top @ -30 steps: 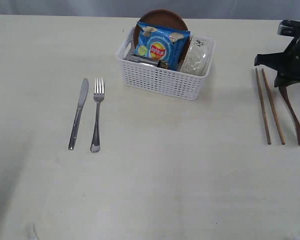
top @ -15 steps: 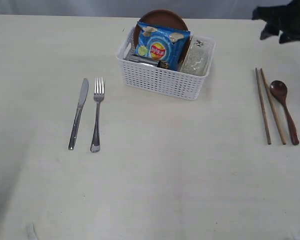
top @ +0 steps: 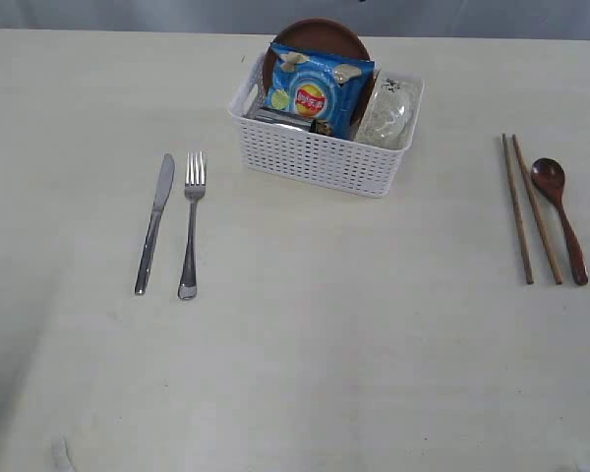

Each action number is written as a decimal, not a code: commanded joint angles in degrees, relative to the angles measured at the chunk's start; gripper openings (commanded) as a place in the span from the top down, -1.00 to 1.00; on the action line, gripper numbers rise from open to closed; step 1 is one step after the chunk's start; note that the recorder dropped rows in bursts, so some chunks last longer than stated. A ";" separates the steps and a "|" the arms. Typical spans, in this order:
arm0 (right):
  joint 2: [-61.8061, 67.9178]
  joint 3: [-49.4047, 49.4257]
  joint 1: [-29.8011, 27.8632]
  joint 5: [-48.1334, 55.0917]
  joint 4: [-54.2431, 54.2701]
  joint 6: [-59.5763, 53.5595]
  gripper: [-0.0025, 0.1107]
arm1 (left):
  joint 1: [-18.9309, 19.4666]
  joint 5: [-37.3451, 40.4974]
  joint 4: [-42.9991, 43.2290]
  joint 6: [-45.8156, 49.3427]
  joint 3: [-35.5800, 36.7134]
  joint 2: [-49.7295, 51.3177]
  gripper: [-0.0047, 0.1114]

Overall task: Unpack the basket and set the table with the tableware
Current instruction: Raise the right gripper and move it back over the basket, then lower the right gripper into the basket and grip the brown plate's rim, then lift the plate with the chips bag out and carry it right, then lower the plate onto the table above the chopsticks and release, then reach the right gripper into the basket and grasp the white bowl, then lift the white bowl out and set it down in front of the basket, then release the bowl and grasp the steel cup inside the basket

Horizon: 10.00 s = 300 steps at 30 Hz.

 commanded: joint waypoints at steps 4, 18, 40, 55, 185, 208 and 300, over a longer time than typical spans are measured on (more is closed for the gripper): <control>5.35 -4.01 5.88 7.53 -0.10 2.23 0.34 | -0.33 -0.10 0.24 -0.14 0.18 -0.19 0.92; 7.71 -7.65 5.70 11.60 -10.60 14.78 0.34 | -0.33 -0.10 0.24 -0.14 0.18 -0.19 0.92; 14.76 -11.32 -6.52 5.32 16.78 -35.81 0.18 | -0.33 -0.10 0.24 -0.14 0.18 -0.19 0.92; 20.52 -11.32 -9.66 2.34 24.08 -47.56 -0.22 | -0.33 -0.10 0.24 -0.14 0.18 -0.19 0.92; 13.10 -11.32 -16.02 11.96 42.32 -21.37 0.28 | -0.33 -0.10 0.03 -0.07 0.18 -0.19 0.92; 12.98 -11.32 -0.24 18.77 -8.85 17.02 0.28 | -0.33 -0.10 0.21 -0.20 0.18 -0.19 0.92; -0.42 3.94 -0.35 -2.01 24.26 -7.83 0.19 | -0.33 -0.10 0.11 -0.17 0.18 -0.19 0.92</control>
